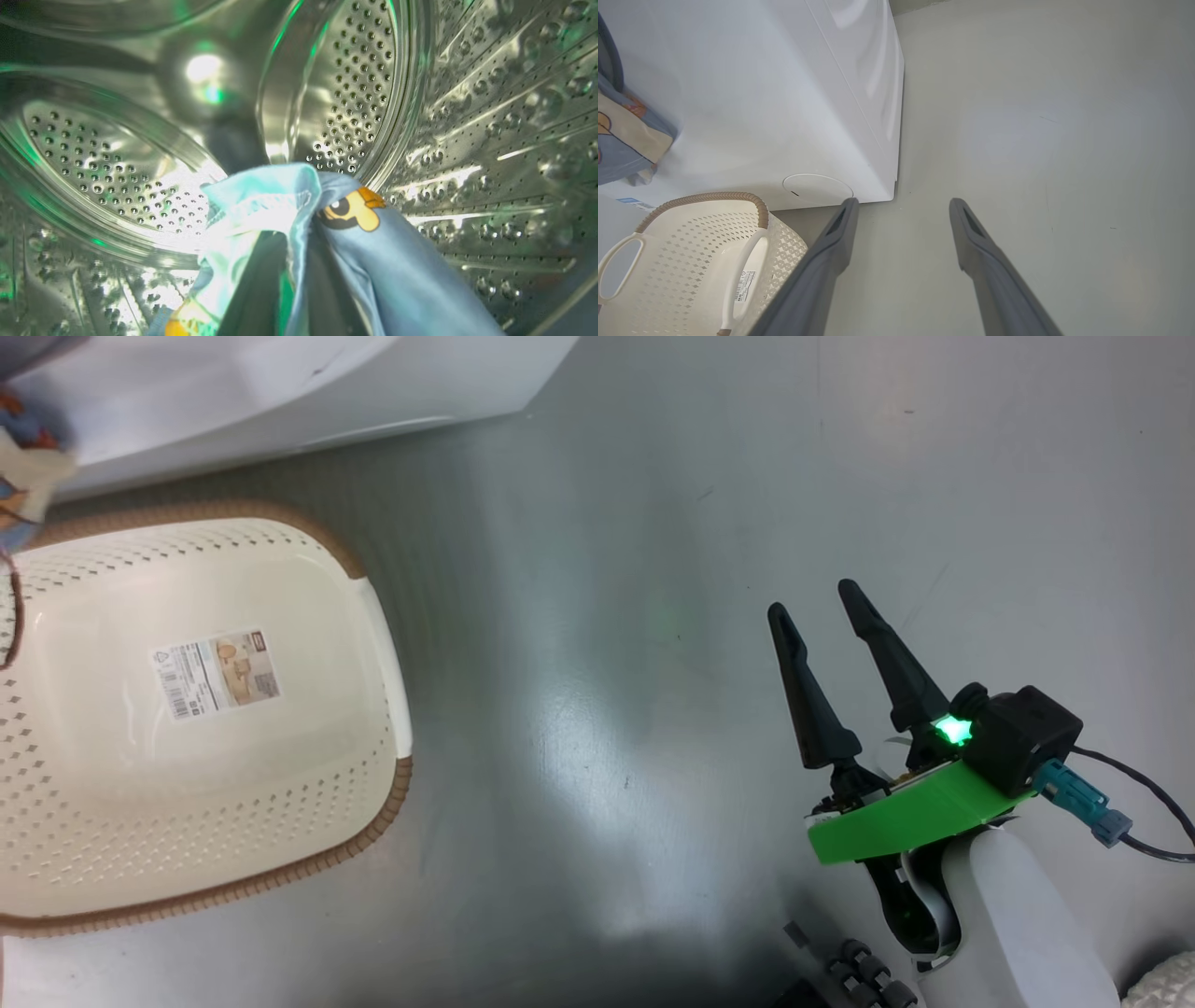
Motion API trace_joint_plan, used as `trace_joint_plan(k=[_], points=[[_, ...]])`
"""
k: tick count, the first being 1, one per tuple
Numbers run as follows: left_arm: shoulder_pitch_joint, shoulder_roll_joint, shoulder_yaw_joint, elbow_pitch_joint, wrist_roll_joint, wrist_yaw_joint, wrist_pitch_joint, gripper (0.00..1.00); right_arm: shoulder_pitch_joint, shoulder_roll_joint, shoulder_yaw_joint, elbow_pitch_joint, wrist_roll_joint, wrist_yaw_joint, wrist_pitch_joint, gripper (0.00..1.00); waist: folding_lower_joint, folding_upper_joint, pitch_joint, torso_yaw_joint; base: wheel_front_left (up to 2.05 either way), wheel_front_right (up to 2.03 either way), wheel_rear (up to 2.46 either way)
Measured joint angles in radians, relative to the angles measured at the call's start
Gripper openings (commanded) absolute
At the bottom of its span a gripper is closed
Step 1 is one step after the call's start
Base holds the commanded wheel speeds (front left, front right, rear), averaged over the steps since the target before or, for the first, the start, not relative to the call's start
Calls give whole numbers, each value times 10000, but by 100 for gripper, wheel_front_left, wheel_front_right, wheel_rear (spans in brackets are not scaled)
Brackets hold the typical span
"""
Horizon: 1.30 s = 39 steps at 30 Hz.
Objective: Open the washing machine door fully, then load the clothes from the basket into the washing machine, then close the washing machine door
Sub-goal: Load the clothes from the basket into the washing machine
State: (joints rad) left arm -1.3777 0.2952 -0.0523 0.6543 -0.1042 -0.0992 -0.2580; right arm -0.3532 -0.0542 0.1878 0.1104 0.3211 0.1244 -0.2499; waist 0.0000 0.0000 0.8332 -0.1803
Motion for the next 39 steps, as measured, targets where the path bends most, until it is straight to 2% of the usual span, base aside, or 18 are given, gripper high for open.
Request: trace_joint_plan(k=[8, 14, 26, 39], points=[[-40, -188, 25, 1319, -92, 82, 0, 100, -7, 0, -23, 58, 0, 0, 0, 100, 0, 0, -217, 104, 0, 0, 0], [-58, -424, 23, 1436, -167, 151, 0, 100, -36, -2, -111, 94, 0, 0, 0, 100, 0, 0, -422, 231, 0, 0, 0], [1123, -725, 84, 917, -476, 150, 0, 100, -175, -6, -222, 261, -4, 0, 0, 100, 0, 0, -1034, 620, 0, 0, 0], [3088, -1183, 192, -869, -665, 148, 0, 100, -170, -19, -422, 445, -33, 0, 0, 100, 0, 0, -1779, 1093, 0, 0, 0]])
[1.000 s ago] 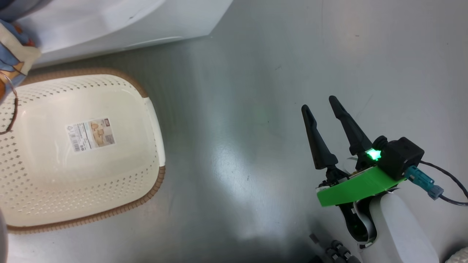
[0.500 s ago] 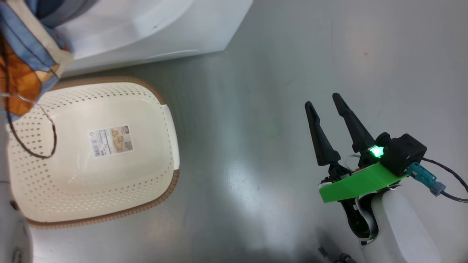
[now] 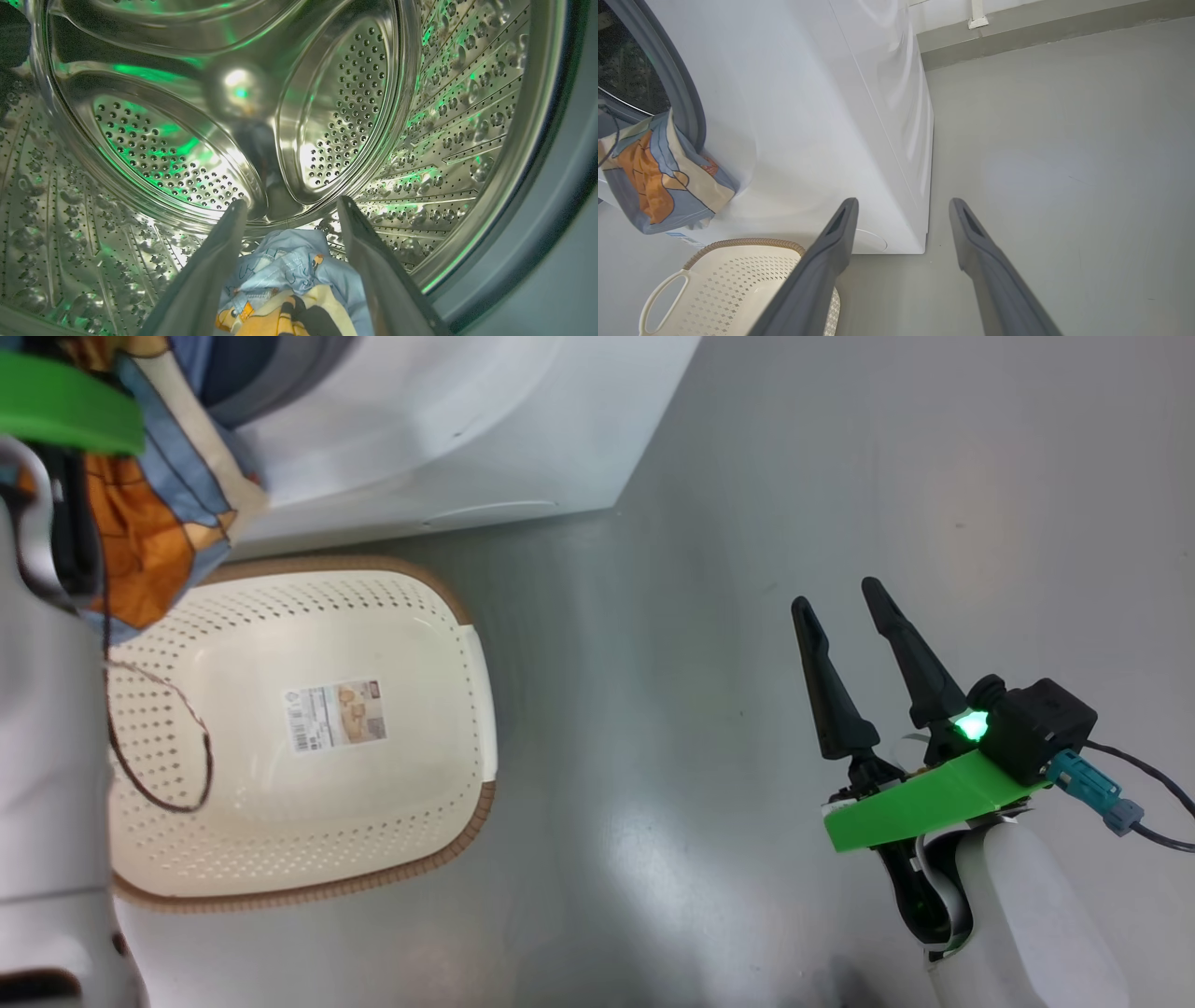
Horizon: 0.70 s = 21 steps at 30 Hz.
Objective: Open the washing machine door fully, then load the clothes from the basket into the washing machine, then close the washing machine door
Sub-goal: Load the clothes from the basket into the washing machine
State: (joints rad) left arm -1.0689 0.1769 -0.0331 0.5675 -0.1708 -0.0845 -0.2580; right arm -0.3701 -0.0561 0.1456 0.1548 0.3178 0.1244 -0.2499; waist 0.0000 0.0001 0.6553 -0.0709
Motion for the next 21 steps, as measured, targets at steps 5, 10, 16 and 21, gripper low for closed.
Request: trace_joint_plan(k=[5, 10, 16, 21], points=[[1074, -161, 109, -978, -2, 4, -2, 100, 9, -2, -8, 65, 0, 0, 0, 100, 0, 0, -278, 155, 0, 0, 0], [2048, -192, 278, -1776, -2, 8, 0, 100, 12, -4, -12, 102, 0, 0, 0, 100, 0, 0, -486, 246, 0, 0, 0], [3382, -284, 514, -2867, -12, 94, 0, 100, 21, -10, -153, 144, -86, 0, 0, 100, 0, 0, -717, 389, 0, 0, 0], [4684, -581, 794, -3814, -23, 157, 0, 100, 68, -17, -192, 178, -86, 0, 0, 100, 0, 0, -957, 519, 0, 0, 0]])
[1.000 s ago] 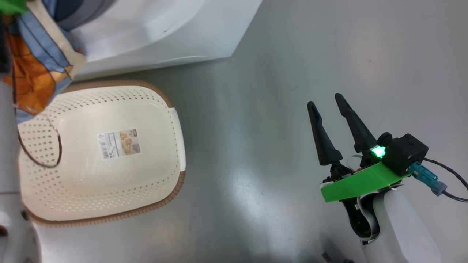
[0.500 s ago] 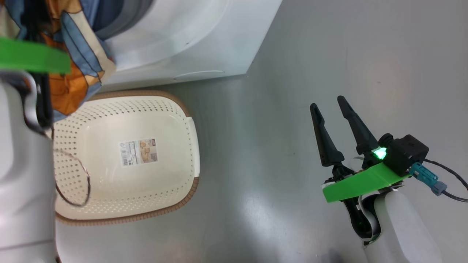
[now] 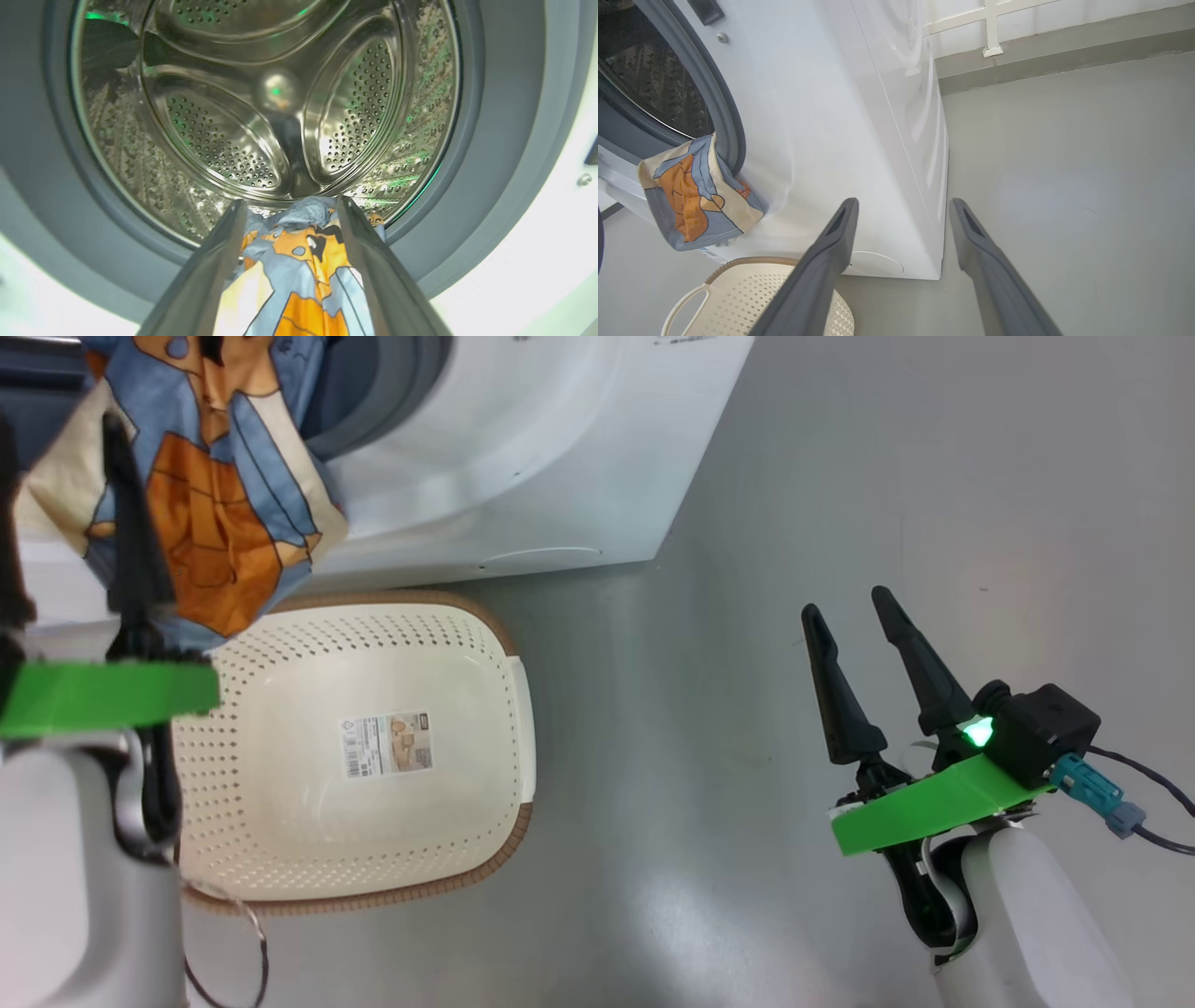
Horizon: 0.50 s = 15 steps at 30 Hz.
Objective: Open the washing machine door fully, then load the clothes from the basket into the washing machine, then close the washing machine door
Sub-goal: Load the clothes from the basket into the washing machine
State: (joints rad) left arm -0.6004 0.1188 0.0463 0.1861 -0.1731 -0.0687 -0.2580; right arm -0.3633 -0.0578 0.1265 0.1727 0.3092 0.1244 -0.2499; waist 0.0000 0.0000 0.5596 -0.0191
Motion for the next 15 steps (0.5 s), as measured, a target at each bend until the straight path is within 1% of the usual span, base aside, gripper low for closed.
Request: trace_joint_plan(k=[6, 15], points=[[1248, -180, 433, -838, -75, 102, 0, 100, 152, -2, 98, 54, 0, 0, 0, 100, 0, 0, -185, 54, 0, 0, 0], [2634, -516, 583, -1429, 42, 128, 0, 100, 162, -2, 157, 96, -73, 0, 0, 100, 0, 0, -248, 96, 0, 0, 0]])
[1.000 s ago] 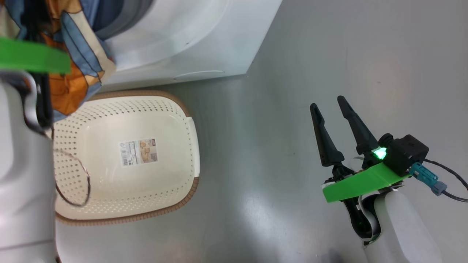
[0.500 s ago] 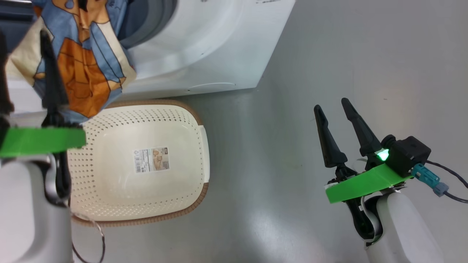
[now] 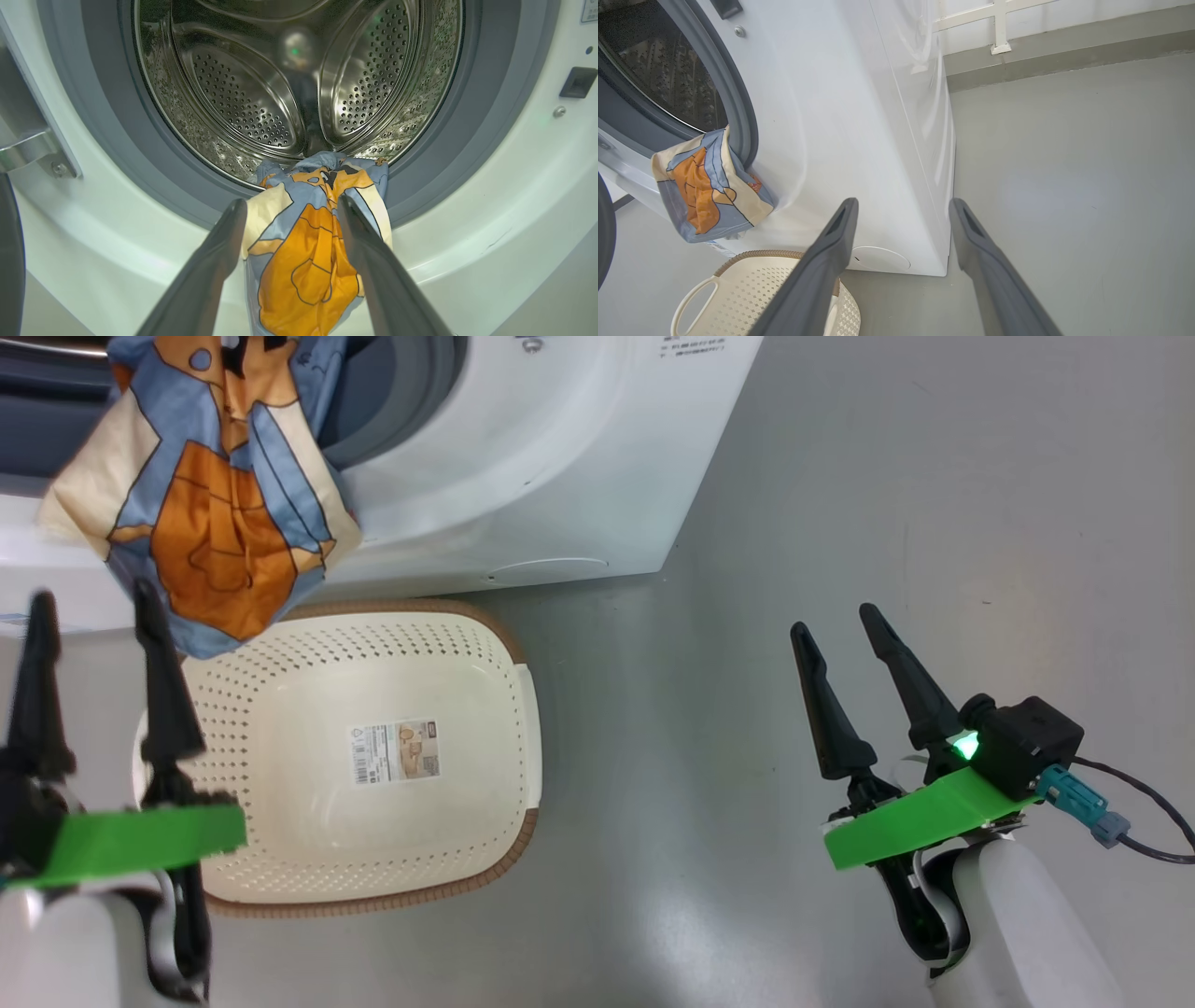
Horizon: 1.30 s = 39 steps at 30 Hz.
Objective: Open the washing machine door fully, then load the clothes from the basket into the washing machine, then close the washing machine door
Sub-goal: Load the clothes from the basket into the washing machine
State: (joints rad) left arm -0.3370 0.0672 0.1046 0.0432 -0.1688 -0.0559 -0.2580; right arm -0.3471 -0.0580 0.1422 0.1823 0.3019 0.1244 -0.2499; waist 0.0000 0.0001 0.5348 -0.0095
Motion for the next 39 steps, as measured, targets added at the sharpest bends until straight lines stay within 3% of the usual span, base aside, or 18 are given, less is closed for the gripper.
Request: trace_joint_plan(k=[18, 39], points=[[2242, -295, 13, -178, 148, 33, 2, 100, -2, -2, 46, 35, -10, 0, 0, 100, 0, 0, 45, 33, 0, 0, 0], [2926, -297, -328, -410, -286, 610, 4, 100, -7, -2, 59, 79, -10, 0, 0, 100, 0, 0, 12, -133, 0, 0, 0]])
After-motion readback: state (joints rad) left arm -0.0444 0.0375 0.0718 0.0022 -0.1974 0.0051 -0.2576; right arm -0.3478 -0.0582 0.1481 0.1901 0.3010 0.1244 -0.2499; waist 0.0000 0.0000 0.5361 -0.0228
